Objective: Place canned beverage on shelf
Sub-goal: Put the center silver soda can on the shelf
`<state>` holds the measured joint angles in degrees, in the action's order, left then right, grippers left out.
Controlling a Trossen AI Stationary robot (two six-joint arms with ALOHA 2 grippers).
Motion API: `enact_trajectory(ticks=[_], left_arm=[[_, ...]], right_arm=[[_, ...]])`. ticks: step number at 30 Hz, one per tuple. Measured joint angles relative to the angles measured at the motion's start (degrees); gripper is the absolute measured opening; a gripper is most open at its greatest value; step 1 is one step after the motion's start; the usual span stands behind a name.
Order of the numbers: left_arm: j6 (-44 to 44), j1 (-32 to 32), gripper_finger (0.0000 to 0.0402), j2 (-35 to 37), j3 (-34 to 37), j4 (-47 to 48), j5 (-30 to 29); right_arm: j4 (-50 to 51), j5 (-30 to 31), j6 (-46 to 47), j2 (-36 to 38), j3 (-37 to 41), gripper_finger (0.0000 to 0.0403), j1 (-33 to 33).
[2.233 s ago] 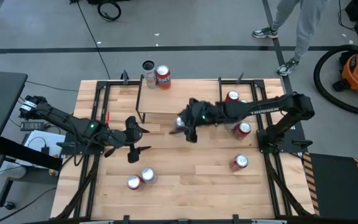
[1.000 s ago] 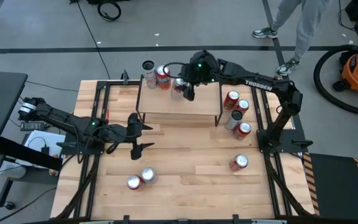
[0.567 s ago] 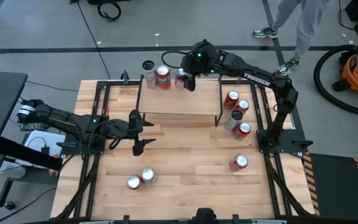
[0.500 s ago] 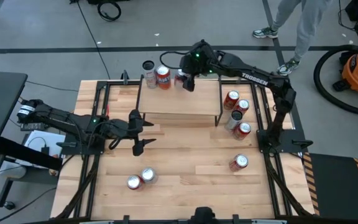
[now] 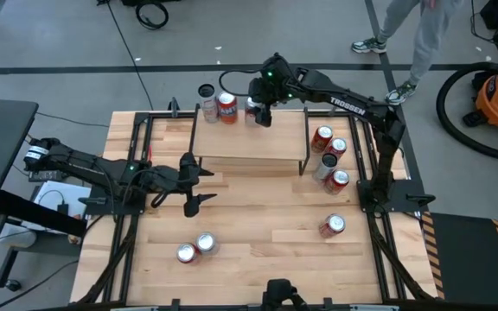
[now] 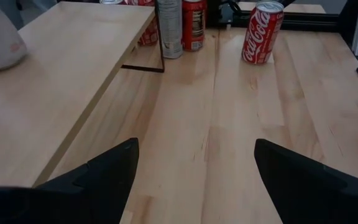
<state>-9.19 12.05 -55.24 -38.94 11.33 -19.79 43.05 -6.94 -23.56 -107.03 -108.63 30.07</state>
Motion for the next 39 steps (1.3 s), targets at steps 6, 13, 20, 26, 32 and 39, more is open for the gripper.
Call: enact_trajectory(ticks=[6,13,20,26,32,39], left_arm=[[0.00,0.00,0.0329,0.00,0.00,0.27,0.00],[-0.02,0.00,0.0329,0.00,0.00,0.45,0.00],[-0.02,0.00,0.0329,-0.02,0.00,0.59,0.00],[-0.13,0.00,0.0329,0.00,0.00,2.23,0.01],[-0.46,0.00,0.0329,0.13,-0.02,4.01,0.00],[-0.67,0.00,0.0329,0.13,-0.02,5.46,0.00]], right_arm=[[-0.92,-0.67,-0.51,-0.56,-0.05,0.0312,0.06],[-0.48,2.77,-0.41,-0.71,-0.02,0.0379,-0.51],[0.02,4.74,-0.50,0.75,-0.01,0.0392,-2.46],[0.43,5.55,0.25,3.02,0.06,0.0396,-4.02],[2.40,12.27,0.82,6.23,0.06,0.0396,-6.07],[12.02,15.48,8.61,8.05,1.43,0.0384,-6.30]])
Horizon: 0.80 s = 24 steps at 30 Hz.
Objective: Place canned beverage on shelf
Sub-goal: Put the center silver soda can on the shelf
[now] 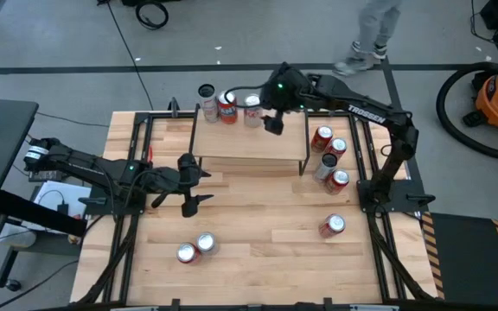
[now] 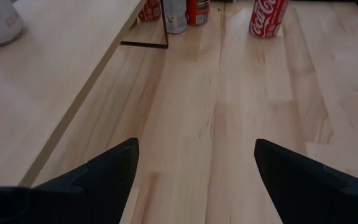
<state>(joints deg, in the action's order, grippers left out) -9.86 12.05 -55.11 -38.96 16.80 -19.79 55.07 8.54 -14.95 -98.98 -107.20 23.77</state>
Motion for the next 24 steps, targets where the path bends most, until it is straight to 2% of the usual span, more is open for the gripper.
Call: enact_trajectory(ticks=[6,12,17,24], left_arm=[[0.47,0.00,0.0329,0.00,0.00,-0.11,0.00],[0.54,0.07,0.0329,0.01,0.00,-0.12,0.00],[0.60,0.07,0.0329,0.02,0.00,-0.13,0.00],[0.62,0.07,0.0329,0.02,-0.02,-0.13,0.00]], right_arm=[[-4.86,2.29,-0.11,-0.10,7.87,0.0359,0.45],[-13.22,0.63,-1.76,-0.13,12.75,0.0331,3.42],[-15.83,-3.82,-3.22,-0.13,13.77,0.0312,6.55],[-19.57,-5.59,-4.74,-0.17,13.91,0.0288,9.52]])
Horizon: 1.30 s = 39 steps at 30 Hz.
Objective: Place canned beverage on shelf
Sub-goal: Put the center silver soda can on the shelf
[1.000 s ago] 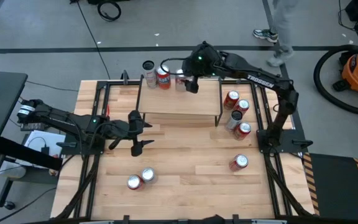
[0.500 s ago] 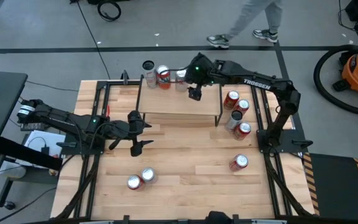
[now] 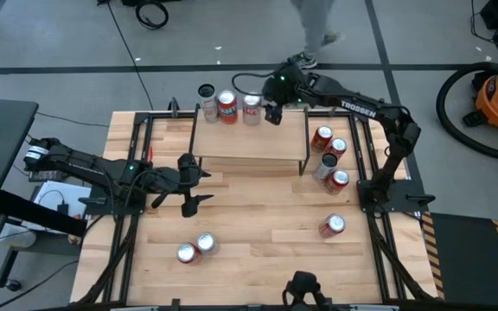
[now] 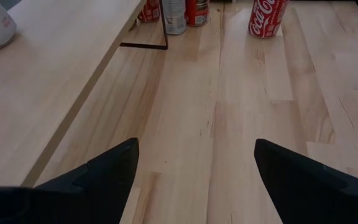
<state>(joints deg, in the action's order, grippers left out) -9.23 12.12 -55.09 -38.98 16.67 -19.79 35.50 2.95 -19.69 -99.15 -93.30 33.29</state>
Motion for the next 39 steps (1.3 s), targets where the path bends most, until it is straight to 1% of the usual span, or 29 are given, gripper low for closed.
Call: enact_trajectory(ticks=[5,12,17,26,33,36,39], left_arm=[[-0.02,0.00,0.0329,0.00,0.00,0.21,0.00],[-0.80,0.00,0.0329,0.02,0.00,1.49,0.00],[-0.87,0.00,0.0329,0.02,0.00,1.19,0.00],[-1.55,0.82,0.0329,0.02,0.00,1.13,-0.02],[-1.57,1.03,0.0329,0.02,0.00,1.05,-0.02],[-1.59,0.94,0.0329,0.02,0.00,0.70,-0.02],[-1.73,0.93,0.0329,0.02,0.00,0.74,-0.02]], right_arm=[[-3.25,0.26,-0.02,0.00,0.00,0.0284,0.62],[-3.12,0.16,-0.02,0.00,0.00,0.0284,0.63],[-3.87,-2.41,-1.15,-0.07,0.07,0.0284,1.07],[-10.71,-5.36,-1.50,-0.17,4.65,0.0284,3.59],[-14.71,-8.55,-1.50,-0.15,5.57,0.0284,3.92],[-16.02,-8.28,-1.50,-0.15,5.57,0.0284,3.92],[-14.71,-3.83,-1.40,0.00,5.00,0.0284,3.58]])
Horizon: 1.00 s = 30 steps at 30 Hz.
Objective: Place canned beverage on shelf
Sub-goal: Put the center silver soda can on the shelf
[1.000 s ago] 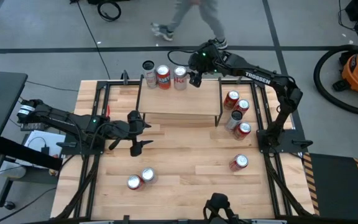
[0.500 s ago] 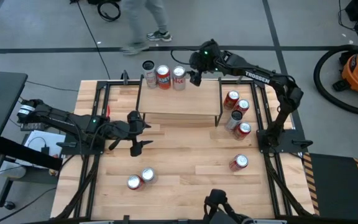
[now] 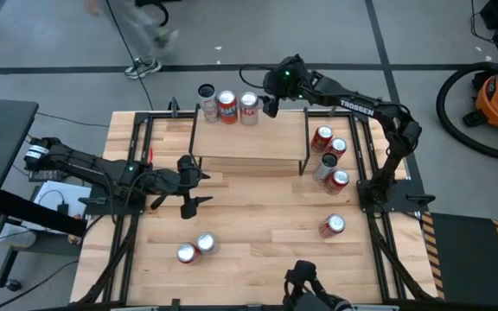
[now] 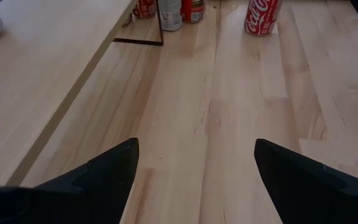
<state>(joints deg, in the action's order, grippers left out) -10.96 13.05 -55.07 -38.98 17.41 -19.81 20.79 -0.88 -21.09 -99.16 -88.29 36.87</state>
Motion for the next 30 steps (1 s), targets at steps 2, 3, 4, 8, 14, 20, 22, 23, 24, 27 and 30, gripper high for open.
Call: enact_trajectory(ticks=[2,3,4,8,14,20,22,23,24,27,30], left_arm=[[-0.02,-0.01,0.0329,0.00,0.00,0.01,0.00],[-0.02,-0.01,0.0329,0.00,0.00,0.07,0.00],[-0.02,-0.01,0.0329,0.00,0.00,0.05,0.00],[-0.02,-0.01,0.0329,0.00,0.00,0.17,0.00],[0.13,-0.01,0.0329,0.00,0.00,1.27,0.00],[1.53,-0.01,0.0329,0.00,0.00,1.27,-0.02],[1.51,-0.01,0.0329,0.00,0.00,1.35,-0.01],[1.42,-0.01,0.0329,0.00,0.00,1.58,0.00],[1.28,-0.01,0.0329,0.00,0.00,1.89,0.00],[0.88,0.05,0.0329,0.00,0.00,2.76,0.00],[0.80,0.05,0.0329,0.00,0.00,2.89,0.00]], right_arm=[[2.72,1.32,0.14,0.19,-1.88,0.0284,-0.60],[4.28,1.31,0.58,0.29,-3.05,0.0284,-0.88],[6.22,1.27,1.34,0.42,-4.21,0.0284,-1.21],[13.87,3.37,1.72,0.48,-6.84,0.0290,-2.56],[22.61,4.14,3.93,0.41,-8.13,0.0333,-5.22],[19.11,0.32,6.47,0.40,-6.97,0.0372,-7.72],[17.12,-0.26,7.45,0.40,-5.97,0.0375,-7.67],[16.53,-0.03,7.59,0.40,-5.37,0.0375,-7.60],[15.97,0.22,7.72,0.40,-4.62,0.0375,-7.50],[10.35,-0.62,8.16,0.37,-1.34,0.0375,-7.25],[5.00,-1.03,8.27,0.37,1.76,0.0375,-7.24]])
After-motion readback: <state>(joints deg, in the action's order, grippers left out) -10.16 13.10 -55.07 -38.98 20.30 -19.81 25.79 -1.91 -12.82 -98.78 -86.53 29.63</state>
